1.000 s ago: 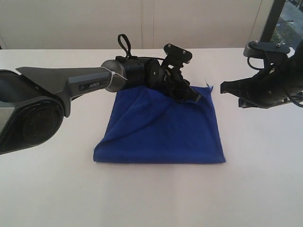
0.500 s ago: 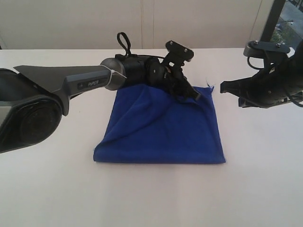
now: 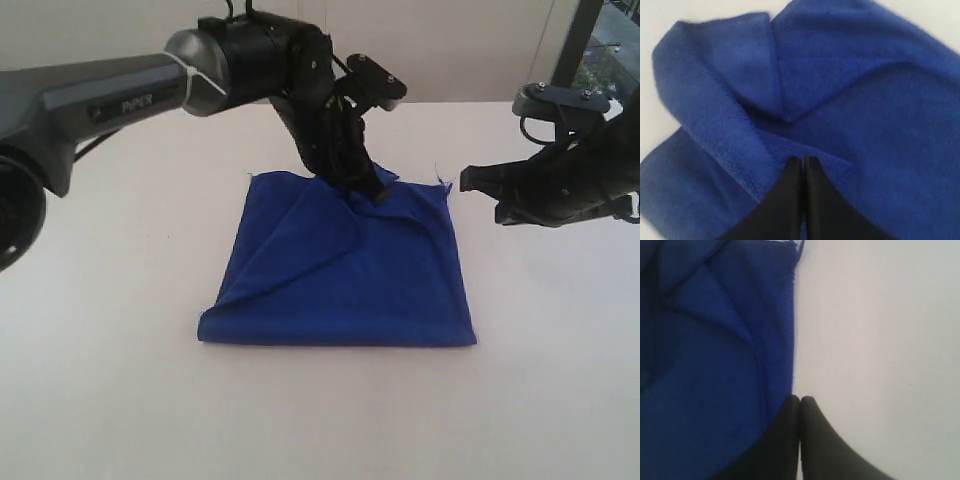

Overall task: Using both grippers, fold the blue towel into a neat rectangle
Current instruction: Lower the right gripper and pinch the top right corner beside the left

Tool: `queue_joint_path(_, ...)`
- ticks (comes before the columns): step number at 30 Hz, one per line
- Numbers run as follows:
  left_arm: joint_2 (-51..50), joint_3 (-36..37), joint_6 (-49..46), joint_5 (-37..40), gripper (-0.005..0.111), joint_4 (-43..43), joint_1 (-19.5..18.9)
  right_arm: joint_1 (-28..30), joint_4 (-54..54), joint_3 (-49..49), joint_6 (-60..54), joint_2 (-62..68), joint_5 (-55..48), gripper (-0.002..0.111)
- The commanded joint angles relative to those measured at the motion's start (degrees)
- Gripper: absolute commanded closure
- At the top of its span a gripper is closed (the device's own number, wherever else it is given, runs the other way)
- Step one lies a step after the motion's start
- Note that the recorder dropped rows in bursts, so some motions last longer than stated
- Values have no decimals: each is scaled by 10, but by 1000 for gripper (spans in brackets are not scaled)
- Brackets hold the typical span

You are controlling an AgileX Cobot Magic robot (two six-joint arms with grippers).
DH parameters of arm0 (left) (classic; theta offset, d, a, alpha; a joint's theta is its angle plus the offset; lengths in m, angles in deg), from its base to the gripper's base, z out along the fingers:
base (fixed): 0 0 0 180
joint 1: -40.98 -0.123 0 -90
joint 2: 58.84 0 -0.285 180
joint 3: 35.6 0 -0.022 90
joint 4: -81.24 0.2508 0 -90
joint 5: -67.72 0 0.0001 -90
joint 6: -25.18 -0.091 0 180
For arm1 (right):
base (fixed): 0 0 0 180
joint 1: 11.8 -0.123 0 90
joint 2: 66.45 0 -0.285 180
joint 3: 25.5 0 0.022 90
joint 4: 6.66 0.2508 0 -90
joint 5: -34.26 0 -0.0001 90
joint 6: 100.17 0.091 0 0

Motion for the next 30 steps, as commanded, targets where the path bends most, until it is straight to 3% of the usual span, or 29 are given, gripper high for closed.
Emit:
queue_joint_path(1,48,2,36,102,107,75,1,2,104,53,-101,31,-43,108)
queue_joint_path(6,52,24,56,148,107,83,-21,2,139,164,-115,125,-68,108)
queue_joint_path(14,51,80,65,95,107,88,-44,-1,254,275,-189,228,-71,108)
queue_joint_path(20,51,86,65,64,107,89,-45,-27,276,344,-258,308,-43,92)
queue_joint_path(30,51,86,69,43,107,89,-45,-34,273,383,-269,364,20,86)
